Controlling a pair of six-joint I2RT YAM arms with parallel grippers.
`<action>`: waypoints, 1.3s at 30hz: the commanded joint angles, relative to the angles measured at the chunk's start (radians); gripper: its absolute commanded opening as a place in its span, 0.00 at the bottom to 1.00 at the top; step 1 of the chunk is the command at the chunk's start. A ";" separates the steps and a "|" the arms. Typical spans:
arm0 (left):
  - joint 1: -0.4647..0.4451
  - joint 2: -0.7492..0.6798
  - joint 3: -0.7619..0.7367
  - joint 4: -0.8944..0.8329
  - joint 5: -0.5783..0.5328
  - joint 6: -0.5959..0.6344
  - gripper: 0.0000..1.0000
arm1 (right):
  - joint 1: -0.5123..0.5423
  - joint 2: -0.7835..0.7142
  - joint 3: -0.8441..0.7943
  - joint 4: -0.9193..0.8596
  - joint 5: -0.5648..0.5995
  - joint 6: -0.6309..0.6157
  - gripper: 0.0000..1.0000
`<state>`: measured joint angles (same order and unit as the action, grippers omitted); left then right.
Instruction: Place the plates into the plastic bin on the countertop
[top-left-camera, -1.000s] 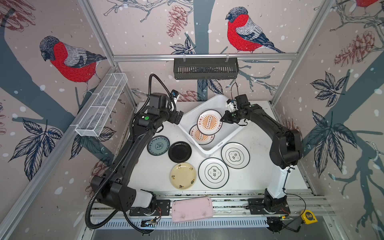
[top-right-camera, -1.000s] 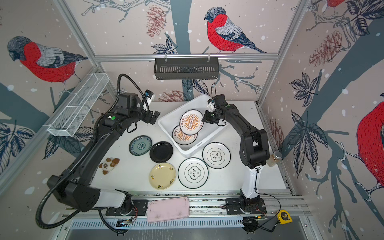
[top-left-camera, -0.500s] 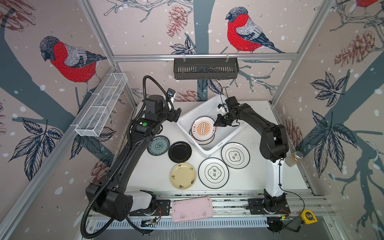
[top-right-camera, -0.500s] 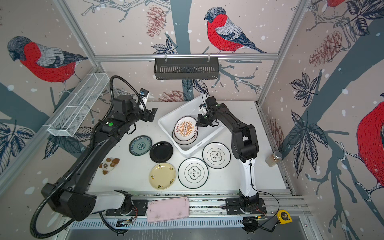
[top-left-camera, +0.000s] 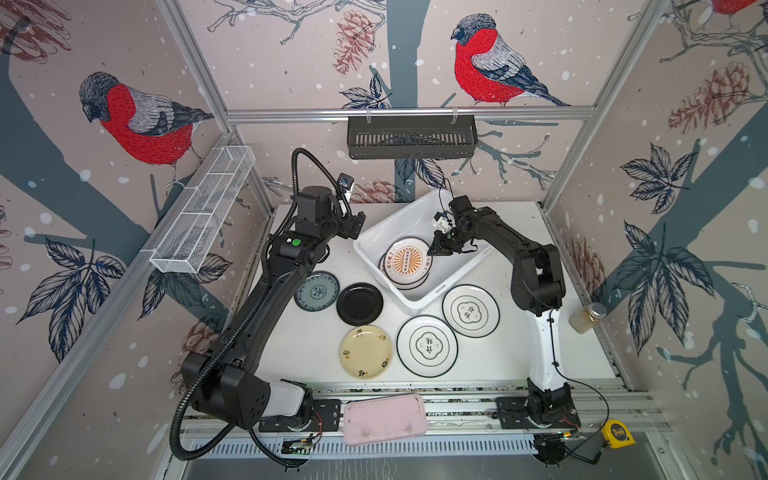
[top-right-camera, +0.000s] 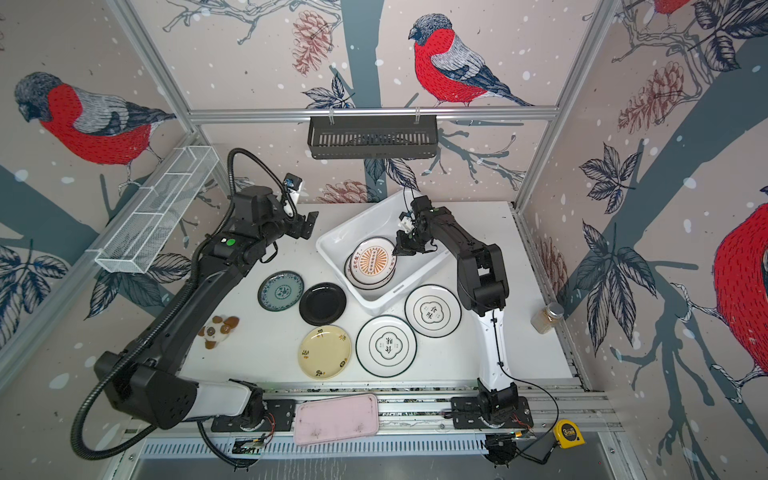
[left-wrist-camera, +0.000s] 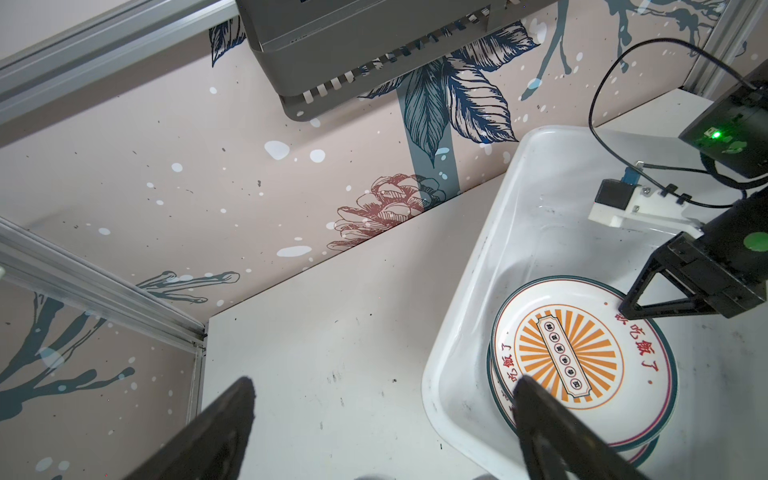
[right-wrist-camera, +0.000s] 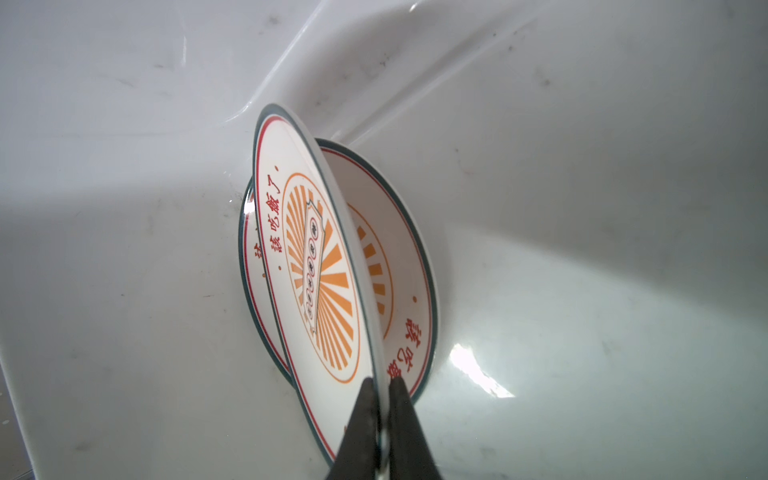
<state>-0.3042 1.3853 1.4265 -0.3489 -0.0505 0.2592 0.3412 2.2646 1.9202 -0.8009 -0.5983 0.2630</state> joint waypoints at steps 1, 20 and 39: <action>0.000 0.018 0.023 0.040 0.022 -0.006 0.96 | -0.005 0.013 0.007 -0.018 -0.022 -0.018 0.12; 0.000 0.066 0.022 0.040 0.035 -0.056 0.96 | -0.010 0.058 0.042 -0.038 -0.002 -0.027 0.20; 0.000 0.063 -0.003 0.053 0.050 -0.041 0.96 | -0.027 -0.142 0.067 0.062 0.228 0.072 0.30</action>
<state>-0.3042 1.4540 1.4265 -0.3416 -0.0196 0.2089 0.3183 2.1677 2.0060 -0.7803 -0.4442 0.3141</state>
